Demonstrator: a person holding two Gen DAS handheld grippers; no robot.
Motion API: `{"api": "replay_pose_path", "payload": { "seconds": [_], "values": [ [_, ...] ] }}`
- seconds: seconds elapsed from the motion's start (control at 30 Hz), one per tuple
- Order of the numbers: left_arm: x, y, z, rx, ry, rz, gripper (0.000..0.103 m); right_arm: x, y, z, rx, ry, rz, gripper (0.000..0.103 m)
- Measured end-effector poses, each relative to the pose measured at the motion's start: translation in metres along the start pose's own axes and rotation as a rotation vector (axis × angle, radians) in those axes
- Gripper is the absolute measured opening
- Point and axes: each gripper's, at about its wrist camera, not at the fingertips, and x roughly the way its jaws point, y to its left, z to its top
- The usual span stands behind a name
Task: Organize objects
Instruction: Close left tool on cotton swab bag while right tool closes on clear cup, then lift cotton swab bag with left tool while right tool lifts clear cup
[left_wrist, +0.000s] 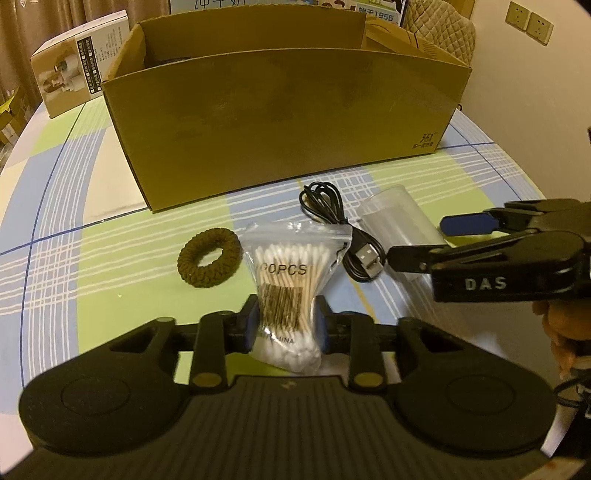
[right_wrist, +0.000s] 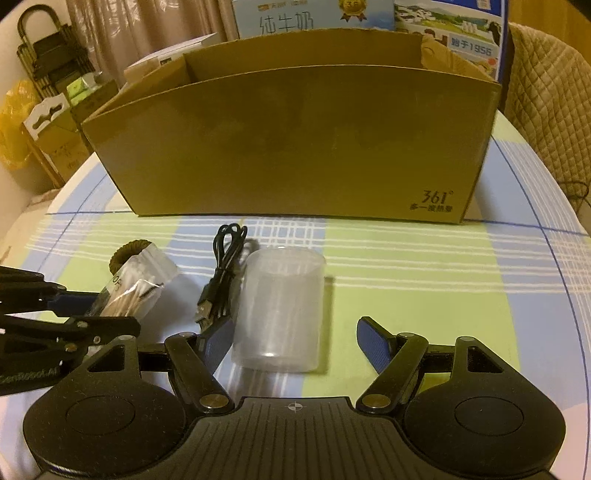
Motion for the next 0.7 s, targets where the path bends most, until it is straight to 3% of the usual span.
{"api": "replay_pose_path", "payload": {
  "seconds": [0.07,0.2,0.43,0.6,0.7],
  "values": [
    [-0.001,0.0,-0.002,0.001,-0.016,0.006,0.04,0.002,0.001,0.001,-0.014,-0.004,-0.003,0.069],
    [0.0,0.001,-0.003,0.007,-0.027,0.004,0.049,0.004,0.003,0.001,-0.042,-0.006,-0.005,0.048],
    [0.007,-0.001,0.0,0.024,-0.026,0.004,0.051,0.0,0.002,-0.001,-0.038,-0.005,-0.03,0.048],
    [0.013,-0.007,0.001,0.047,-0.018,0.006,0.046,-0.001,-0.003,-0.002,-0.026,-0.004,-0.029,0.048],
    [0.015,-0.009,0.001,0.055,-0.016,0.022,0.03,-0.001,-0.002,-0.002,-0.027,-0.005,-0.036,0.048]
  ]
}}
